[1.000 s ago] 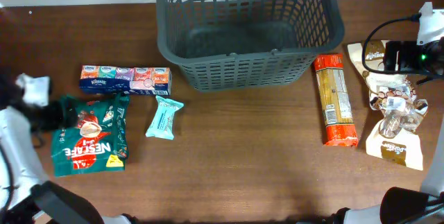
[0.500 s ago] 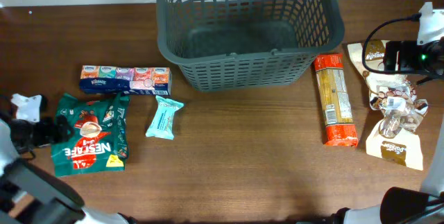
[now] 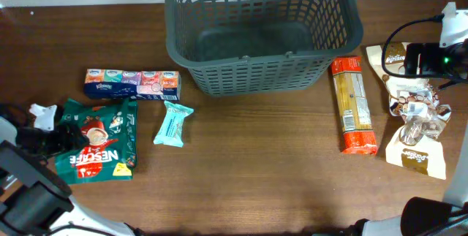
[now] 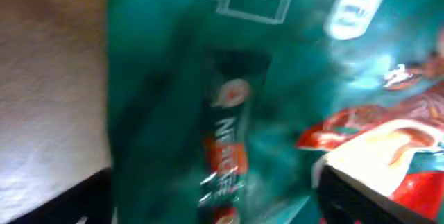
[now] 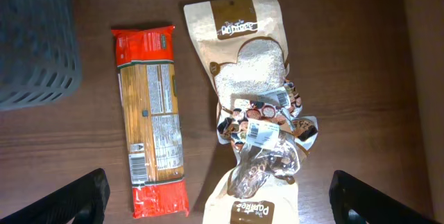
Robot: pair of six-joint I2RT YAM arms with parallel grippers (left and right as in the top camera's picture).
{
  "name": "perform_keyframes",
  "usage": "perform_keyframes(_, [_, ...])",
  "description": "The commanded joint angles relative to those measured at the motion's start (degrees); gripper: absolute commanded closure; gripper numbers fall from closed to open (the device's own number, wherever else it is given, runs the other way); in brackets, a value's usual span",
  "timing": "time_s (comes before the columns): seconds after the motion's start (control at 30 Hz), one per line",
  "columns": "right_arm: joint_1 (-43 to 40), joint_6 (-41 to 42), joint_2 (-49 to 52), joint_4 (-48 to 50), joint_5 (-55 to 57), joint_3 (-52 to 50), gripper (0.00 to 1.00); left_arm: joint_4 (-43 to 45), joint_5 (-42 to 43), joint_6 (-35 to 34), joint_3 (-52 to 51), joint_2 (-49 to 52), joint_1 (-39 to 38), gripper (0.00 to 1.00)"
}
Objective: Pack container
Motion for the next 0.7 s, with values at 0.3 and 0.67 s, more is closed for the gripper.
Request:
perform_keyframes(0.3, [0.0, -0.4, 0.0, 0.0, -0.7, 1.2, 0.01, 0.5, 4.8, 1.9, 0.3, 8.9, -3.7, 0.81])
perform_keyframes(0.67, [-0.1, -0.4, 0.0, 0.0, -0.7, 1.2, 0.01, -0.4, 3.8, -2.3, 2.3, 9.0, -4.7, 0.98])
